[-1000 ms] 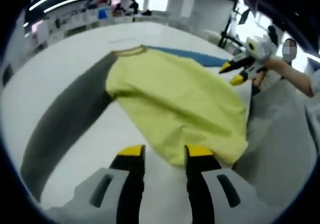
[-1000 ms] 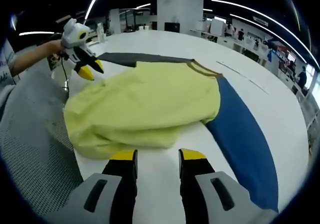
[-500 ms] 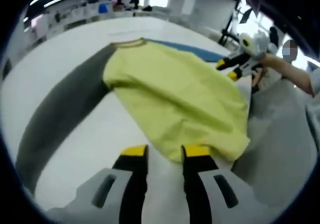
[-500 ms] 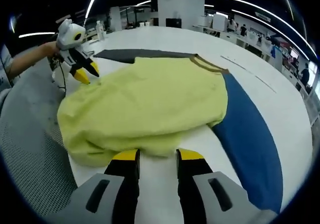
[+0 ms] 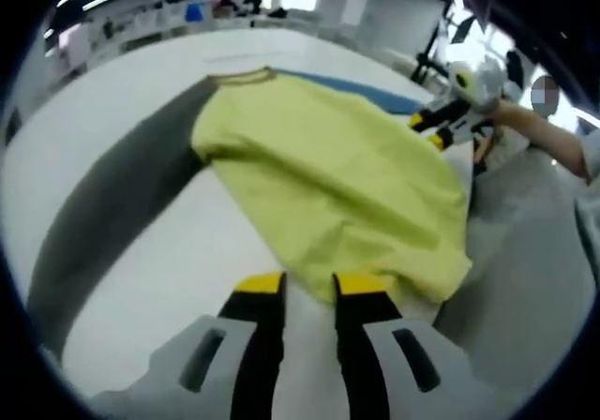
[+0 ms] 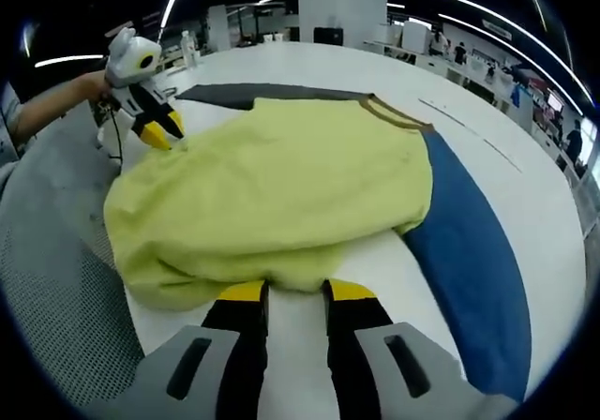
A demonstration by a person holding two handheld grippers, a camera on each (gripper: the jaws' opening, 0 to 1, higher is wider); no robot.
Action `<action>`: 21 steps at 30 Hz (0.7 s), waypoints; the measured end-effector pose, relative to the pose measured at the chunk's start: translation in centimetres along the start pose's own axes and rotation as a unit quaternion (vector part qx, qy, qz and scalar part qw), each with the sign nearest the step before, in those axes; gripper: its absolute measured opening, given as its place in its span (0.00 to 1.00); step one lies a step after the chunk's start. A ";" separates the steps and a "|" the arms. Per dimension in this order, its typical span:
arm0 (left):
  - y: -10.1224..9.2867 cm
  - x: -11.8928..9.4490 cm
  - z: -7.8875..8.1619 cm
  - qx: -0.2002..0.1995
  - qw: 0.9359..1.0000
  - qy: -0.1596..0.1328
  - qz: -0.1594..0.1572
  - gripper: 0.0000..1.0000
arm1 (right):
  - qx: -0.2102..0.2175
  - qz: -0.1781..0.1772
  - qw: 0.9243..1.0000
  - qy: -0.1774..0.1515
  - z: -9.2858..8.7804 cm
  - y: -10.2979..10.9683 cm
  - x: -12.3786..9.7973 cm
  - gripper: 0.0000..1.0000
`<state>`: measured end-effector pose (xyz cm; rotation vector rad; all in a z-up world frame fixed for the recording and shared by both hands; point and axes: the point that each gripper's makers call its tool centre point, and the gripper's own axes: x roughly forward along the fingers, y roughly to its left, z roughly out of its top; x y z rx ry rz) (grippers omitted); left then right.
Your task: Fold the garment on the visible template until the final outline fits inside the template.
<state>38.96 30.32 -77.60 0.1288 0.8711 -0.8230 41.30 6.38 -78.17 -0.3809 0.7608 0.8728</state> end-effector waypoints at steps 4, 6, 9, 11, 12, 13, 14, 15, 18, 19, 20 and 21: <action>0.1 0.0 -0.1 0.014 1.000 0.005 0.007 0.14 | 0.000 -0.001 1.000 0.000 0.0 0.0 0.0 0.18; 0.0 0.1 -0.1 0.018 1.000 0.007 0.007 0.13 | -0.003 -0.003 1.000 0.001 0.0 0.0 0.0 0.16; 0.0 0.2 -0.1 0.022 1.000 0.010 0.008 0.11 | -0.005 -0.002 1.000 0.001 0.0 0.1 0.0 0.12; 0.1 0.2 -0.1 0.028 0.999 0.011 0.011 0.09 | -0.004 -0.003 1.000 -0.002 0.1 0.1 -0.1 0.09; 0.1 0.1 -0.2 0.029 0.999 0.013 0.013 0.07 | -0.003 -0.003 1.000 -0.003 0.2 0.0 -0.1 0.09; 0.1 0.1 -0.3 0.029 0.999 0.016 0.013 0.05 | -0.003 -0.003 1.000 -0.003 0.2 0.0 -0.1 0.08; 0.2 0.1 -0.3 0.030 0.999 0.017 0.017 0.04 | -0.004 -0.003 1.000 -0.004 0.3 0.0 -0.1 0.08; 0.2 0.1 -0.3 0.028 0.999 0.018 0.019 0.03 | -0.006 -0.004 1.000 -0.004 0.3 0.0 -0.2 0.08; 0.2 0.2 -0.4 0.028 0.999 0.021 0.018 0.00 | -0.009 -0.005 1.000 -0.003 0.4 -0.1 -0.3 0.07; 0.1 0.2 -0.4 0.027 0.999 0.020 0.017 0.00 | -0.011 -0.006 1.000 -0.003 0.4 -0.1 -0.4 0.07; 0.0 0.2 -0.4 0.030 0.999 0.020 0.018 0.00 | -0.013 -0.007 1.000 -0.002 0.4 -0.1 -0.5 0.06; 0.0 0.1 -0.3 0.035 0.999 0.020 0.020 0.00 | -0.015 -0.008 1.000 -0.003 0.4 -0.1 -0.7 0.06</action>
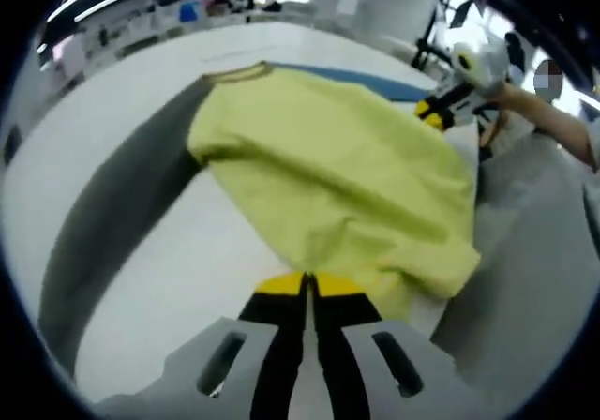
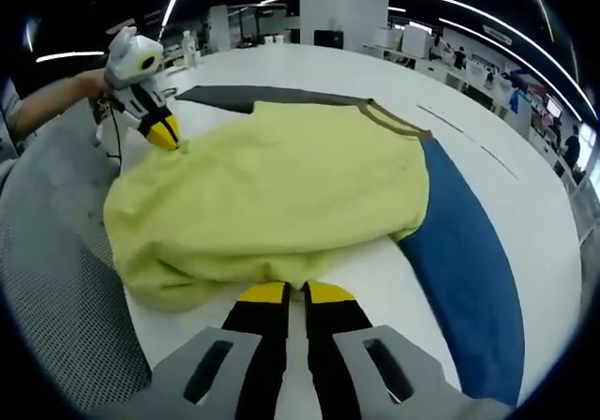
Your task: Fold the garment on the visible template until the final outline fits inside the template.
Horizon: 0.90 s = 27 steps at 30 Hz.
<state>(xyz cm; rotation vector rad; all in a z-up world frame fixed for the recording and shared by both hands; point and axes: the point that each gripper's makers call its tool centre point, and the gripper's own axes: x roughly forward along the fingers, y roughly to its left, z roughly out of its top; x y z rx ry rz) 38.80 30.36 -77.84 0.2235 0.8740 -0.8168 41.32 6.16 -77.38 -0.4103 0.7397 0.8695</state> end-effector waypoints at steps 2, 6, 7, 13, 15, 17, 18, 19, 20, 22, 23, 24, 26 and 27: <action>0.0 -0.4 0.3 -0.002 1.000 -0.006 0.001 0.00 | 0.000 -0.002 1.000 -0.002 0.1 -0.1 -0.3 0.05; 0.2 -1.3 1.2 -0.008 1.000 -0.027 0.007 0.00 | 0.003 -0.010 1.000 -0.002 0.2 -0.6 -1.0 0.04; 0.3 -1.7 1.7 -0.011 0.999 -0.040 0.008 0.00 | 0.001 -0.015 1.000 -0.002 0.2 -0.9 -1.3 0.04; 1.4 -3.4 3.5 -0.040 0.995 -0.091 0.011 0.00 | 0.009 -0.031 0.999 -0.012 0.6 -2.0 -2.7 0.03; 2.0 -4.0 3.9 -0.038 0.994 -0.100 0.024 0.00 | 0.010 -0.038 0.999 -0.015 0.8 -2.3 -3.1 0.03; 2.2 -4.4 4.3 -0.039 0.993 -0.108 0.028 0.00 | 0.012 -0.044 0.999 -0.019 1.0 -2.6 -3.6 0.03; 2.5 -4.7 4.7 -0.041 0.992 -0.117 0.033 0.00 | 0.012 -0.046 0.999 -0.020 1.1 -2.8 -3.8 0.03; 2.6 -4.9 4.9 -0.042 0.991 -0.121 0.035 0.00 | 0.012 -0.050 0.998 -0.022 1.3 -3.0 -4.0 0.03; 3.1 -5.2 5.2 -0.042 0.990 -0.127 0.042 0.00 | 0.012 -0.055 0.998 -0.025 1.4 -3.3 -4.2 0.03; 3.9 -5.7 5.8 -0.044 0.988 -0.140 0.054 0.00 | 0.013 -0.067 0.997 -0.032 1.9 -4.1 -4.7 0.03; 4.3 -5.8 6.1 -0.046 0.986 -0.147 0.061 0.00 | 0.014 -0.072 0.997 -0.035 2.1 -4.5 -4.9 0.03; 4.8 -6.0 6.4 -0.050 0.985 -0.153 0.067 0.00 | 0.016 -0.080 0.996 -0.039 2.3 -5.0 -5.1 0.03; 5.9 -6.3 6.9 -0.057 0.982 -0.163 0.078 0.00 | 0.017 -0.091 0.995 -0.041 2.8 -6.0 -5.3 0.03; 6.3 -6.4 7.3 -0.059 0.980 -0.170 0.082 0.00 | 0.016 -0.097 0.994 -0.042 3.1 -6.6 -5.4 0.03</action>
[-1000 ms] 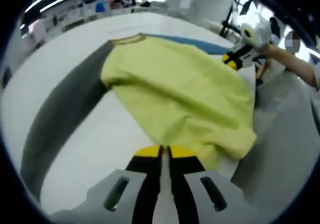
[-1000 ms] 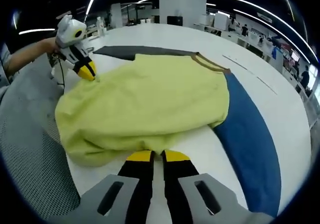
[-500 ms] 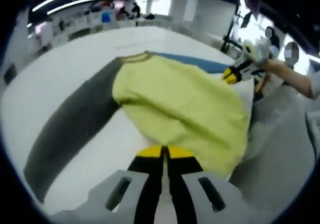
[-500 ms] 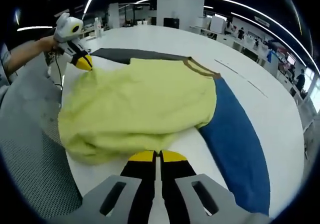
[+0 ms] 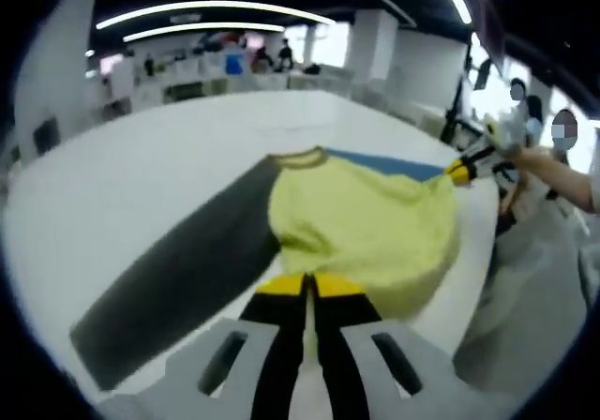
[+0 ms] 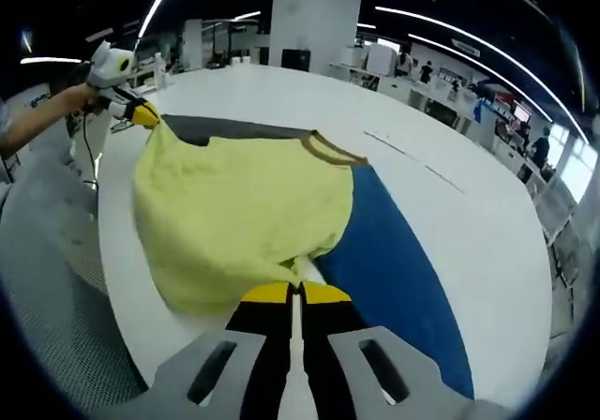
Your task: Fold the garment on the visible template until the final outline fits inside the template.
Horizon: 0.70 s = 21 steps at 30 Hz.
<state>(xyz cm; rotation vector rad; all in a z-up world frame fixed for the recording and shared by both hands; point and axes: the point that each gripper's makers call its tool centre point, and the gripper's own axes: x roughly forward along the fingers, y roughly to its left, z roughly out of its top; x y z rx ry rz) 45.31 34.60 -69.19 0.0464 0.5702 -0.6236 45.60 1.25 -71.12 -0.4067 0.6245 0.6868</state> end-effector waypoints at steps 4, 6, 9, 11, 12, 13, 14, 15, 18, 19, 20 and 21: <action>1.5 0.5 1.2 -0.006 1.000 -0.011 0.018 0.00 | 0.008 -0.017 1.000 -0.003 0.9 -1.9 0.5 0.03; 2.1 0.9 1.7 -0.001 1.000 -0.015 0.024 0.00 | 0.017 -0.022 1.000 -0.008 1.5 -2.6 0.9 0.03; 3.2 1.7 2.4 0.005 0.999 -0.017 0.038 0.00 | 0.018 -0.028 0.999 -0.009 2.4 -3.5 1.9 0.03; 3.7 2.1 2.9 0.008 0.999 -0.020 0.045 0.00 | 0.012 -0.034 0.999 -0.006 2.8 -3.9 2.4 0.03; 3.9 2.2 3.1 0.010 0.998 -0.022 0.049 0.00 | 0.006 -0.038 0.999 -0.006 3.2 -4.3 2.9 0.03; 4.2 2.4 3.5 0.012 0.998 -0.027 0.055 0.00 | 0.004 -0.041 0.999 -0.006 3.5 -4.5 3.1 0.03; 4.4 2.5 3.7 0.012 0.998 -0.028 0.058 0.00 | 0.001 -0.044 0.999 -0.006 3.7 -4.7 3.4 0.03; 4.7 2.8 3.9 0.012 0.998 -0.028 0.061 0.00 | -0.001 -0.049 0.999 -0.006 4.1 -5.2 3.7 0.03; 5.6 3.3 4.4 0.018 0.997 -0.029 0.072 0.00 | -0.006 -0.058 0.998 -0.007 4.8 -6.1 4.7 0.03; 5.9 3.5 4.5 0.018 0.996 -0.029 0.076 0.00 | -0.005 -0.061 0.998 -0.008 5.1 -6.5 5.0 0.03; 6.2 3.8 4.6 0.019 0.996 -0.028 0.081 0.00 | -0.005 -0.064 0.998 -0.008 5.4 -6.9 5.4 0.03; 6.5 4.0 4.7 0.021 0.996 -0.027 0.084 0.00 | -0.006 -0.066 0.998 -0.008 5.6 -7.1 5.6 0.03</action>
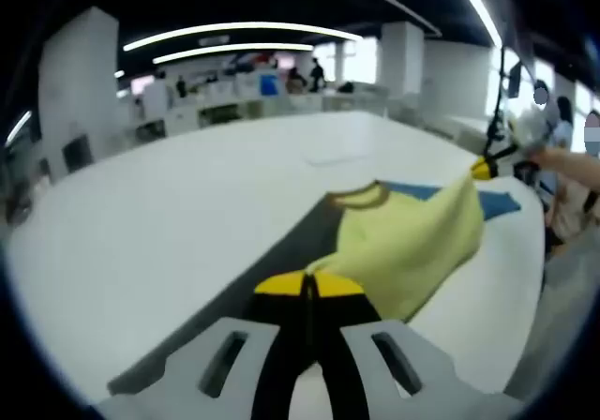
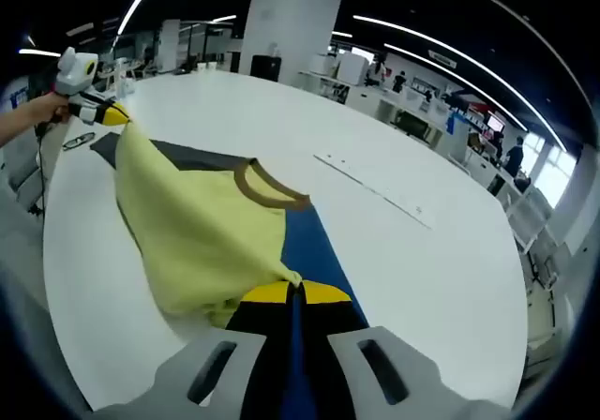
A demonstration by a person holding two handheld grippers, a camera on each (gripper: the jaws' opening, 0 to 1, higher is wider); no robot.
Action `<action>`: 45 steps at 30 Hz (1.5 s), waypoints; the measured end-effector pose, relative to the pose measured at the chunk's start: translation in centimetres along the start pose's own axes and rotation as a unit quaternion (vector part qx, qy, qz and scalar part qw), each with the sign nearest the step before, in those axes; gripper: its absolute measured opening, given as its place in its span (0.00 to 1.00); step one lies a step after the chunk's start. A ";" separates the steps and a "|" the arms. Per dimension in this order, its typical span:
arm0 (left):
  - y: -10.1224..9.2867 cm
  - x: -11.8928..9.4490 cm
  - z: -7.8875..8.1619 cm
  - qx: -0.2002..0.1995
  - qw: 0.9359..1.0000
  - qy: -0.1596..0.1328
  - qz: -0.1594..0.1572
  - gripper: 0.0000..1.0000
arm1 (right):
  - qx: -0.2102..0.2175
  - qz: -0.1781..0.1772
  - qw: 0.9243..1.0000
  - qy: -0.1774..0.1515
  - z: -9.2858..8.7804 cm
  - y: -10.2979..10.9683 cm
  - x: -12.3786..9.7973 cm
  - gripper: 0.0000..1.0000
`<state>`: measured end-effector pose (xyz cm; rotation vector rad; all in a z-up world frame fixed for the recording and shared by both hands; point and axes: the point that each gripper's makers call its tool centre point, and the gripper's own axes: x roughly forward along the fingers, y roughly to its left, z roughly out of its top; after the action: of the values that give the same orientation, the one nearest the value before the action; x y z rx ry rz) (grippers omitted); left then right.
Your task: Fold the garment on the visible template until the final outline fits inside the template.
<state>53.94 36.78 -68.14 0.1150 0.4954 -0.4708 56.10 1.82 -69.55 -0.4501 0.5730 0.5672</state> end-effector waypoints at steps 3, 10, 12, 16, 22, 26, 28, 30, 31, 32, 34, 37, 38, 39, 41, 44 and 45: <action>0.8 1.0 0.1 0.000 1.000 0.004 0.012 0.00 | -0.006 -0.008 1.000 -0.001 0.8 -0.6 1.0 0.03; 2.3 3.6 -1.2 0.003 0.999 0.033 0.038 0.00 | 0.001 -0.008 1.000 0.019 0.5 -1.2 4.0 0.03; 2.5 4.2 -1.7 0.007 0.998 0.040 0.045 0.00 | 0.007 -0.011 1.000 0.023 0.1 -1.2 4.8 0.03; 2.7 4.8 -2.5 0.000 0.998 0.049 0.046 0.00 | 0.007 -0.011 0.999 0.037 -0.7 -1.3 5.7 0.03; 2.9 5.3 -3.5 -0.002 0.997 0.060 0.044 0.00 | -0.003 -0.002 0.999 0.053 -1.7 -1.2 6.9 0.03; 3.2 6.0 -4.2 -0.002 0.996 0.073 0.043 0.00 | 0.005 0.001 0.998 0.061 -2.3 -0.9 7.5 0.03; 3.3 6.2 -4.5 -0.005 0.996 0.078 0.040 0.00 | 0.000 0.007 0.998 0.065 -2.6 -0.5 7.6 0.03; 3.4 6.2 -4.7 -0.001 0.996 0.081 0.038 0.00 | -0.013 0.000 0.998 0.059 -2.5 -0.7 7.4 0.04; 3.4 6.1 -4.7 0.002 0.996 0.081 0.035 0.00 | -0.018 -0.008 0.999 0.051 -2.2 -1.0 7.1 0.04; 3.5 5.9 -4.8 0.002 0.996 0.080 0.035 0.00 | -0.014 -0.010 0.999 0.046 -2.1 -1.2 6.9 0.03; 3.8 5.7 -4.8 -0.002 0.996 0.079 0.036 0.02 | 0.002 -0.005 0.999 0.035 -1.8 -1.2 6.6 0.05; 4.0 5.5 -4.7 -0.002 0.996 0.076 0.037 0.06 | -0.002 -0.011 1.000 0.027 -1.6 -1.3 5.8 0.10; 4.1 5.4 -4.6 0.000 0.997 0.075 0.037 0.07 | -0.003 -0.013 1.000 0.026 -1.6 -1.3 5.7 0.12; 4.1 5.3 -4.4 0.000 0.997 0.072 0.035 0.08 | -0.007 -0.016 1.000 0.023 -1.5 -1.4 5.5 0.12; 4.1 5.1 -4.1 0.003 0.997 0.070 0.034 0.09 | -0.006 -0.014 1.000 0.024 -1.5 -1.5 5.3 0.17; 3.6 4.5 -3.5 0.015 0.997 0.069 0.030 0.10 | -0.002 -0.006 1.000 0.023 -1.4 -1.2 4.7 0.23; 3.6 4.4 -3.4 0.018 0.997 0.068 0.030 0.10 | -0.005 -0.007 1.000 0.022 -1.3 -1.2 4.6 0.24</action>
<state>57.50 38.91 -73.24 0.1969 0.6161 -0.4155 59.52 1.89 -73.09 -0.4765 0.6096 0.5478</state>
